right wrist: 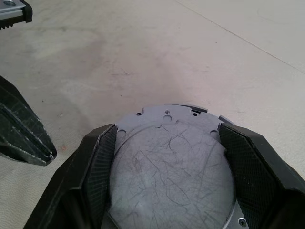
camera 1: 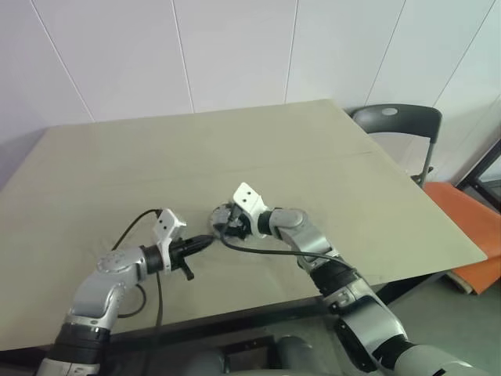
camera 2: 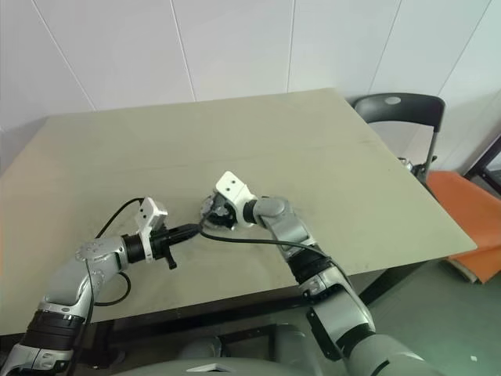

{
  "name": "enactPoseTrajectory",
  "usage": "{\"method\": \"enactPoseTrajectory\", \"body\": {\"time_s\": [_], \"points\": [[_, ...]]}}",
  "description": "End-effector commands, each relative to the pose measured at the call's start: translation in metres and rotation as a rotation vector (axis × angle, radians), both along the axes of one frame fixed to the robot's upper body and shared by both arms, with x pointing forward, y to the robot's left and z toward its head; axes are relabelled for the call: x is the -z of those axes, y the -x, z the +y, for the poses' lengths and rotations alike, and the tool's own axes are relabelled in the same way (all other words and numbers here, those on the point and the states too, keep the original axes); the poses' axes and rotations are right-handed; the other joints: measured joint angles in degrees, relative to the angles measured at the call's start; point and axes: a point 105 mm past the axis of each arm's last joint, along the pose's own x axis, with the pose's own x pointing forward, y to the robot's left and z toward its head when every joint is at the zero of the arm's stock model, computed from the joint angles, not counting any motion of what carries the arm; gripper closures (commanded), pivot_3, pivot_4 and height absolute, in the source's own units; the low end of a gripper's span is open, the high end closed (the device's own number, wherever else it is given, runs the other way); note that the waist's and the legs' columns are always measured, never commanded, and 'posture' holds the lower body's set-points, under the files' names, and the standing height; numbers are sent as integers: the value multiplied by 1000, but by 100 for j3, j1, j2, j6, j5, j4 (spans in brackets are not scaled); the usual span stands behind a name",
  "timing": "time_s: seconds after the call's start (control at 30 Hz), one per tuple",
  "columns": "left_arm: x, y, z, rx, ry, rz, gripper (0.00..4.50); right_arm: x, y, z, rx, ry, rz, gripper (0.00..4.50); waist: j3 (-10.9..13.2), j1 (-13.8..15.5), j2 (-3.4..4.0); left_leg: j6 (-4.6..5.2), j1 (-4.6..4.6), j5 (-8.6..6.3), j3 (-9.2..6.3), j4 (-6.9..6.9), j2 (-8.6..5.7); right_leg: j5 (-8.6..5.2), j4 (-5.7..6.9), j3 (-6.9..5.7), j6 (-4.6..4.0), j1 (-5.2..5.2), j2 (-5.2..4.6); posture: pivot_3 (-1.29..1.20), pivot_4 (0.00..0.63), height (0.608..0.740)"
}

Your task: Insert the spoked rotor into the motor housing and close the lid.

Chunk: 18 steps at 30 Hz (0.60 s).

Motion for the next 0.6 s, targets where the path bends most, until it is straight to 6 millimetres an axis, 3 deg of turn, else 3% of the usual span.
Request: {"method": "enactPoseTrajectory", "body": {"time_s": [0.03,0.33,0.6], "points": [[-14,0,1,6,11,-49,4500,-14,-7,6,46,-34,-17,1431,0,1,0,0,0,0,0,0,0,0,0,0,0,0,0,0,0,740],[-18,-1,1,6,36,-50,4500,-13,-17,-1,138,-58,12,1431,0,8,0,-1,1,1,0,2,-1,1,2,2,-1,2,0,0,0,740],[-25,1,27,-32,4,-64,4500,-8,-10,0,87,-23,61,1431,0,5,0,-1,2,1,-1,3,-1,0,2,2,0,2,0,0,0,740]]}}
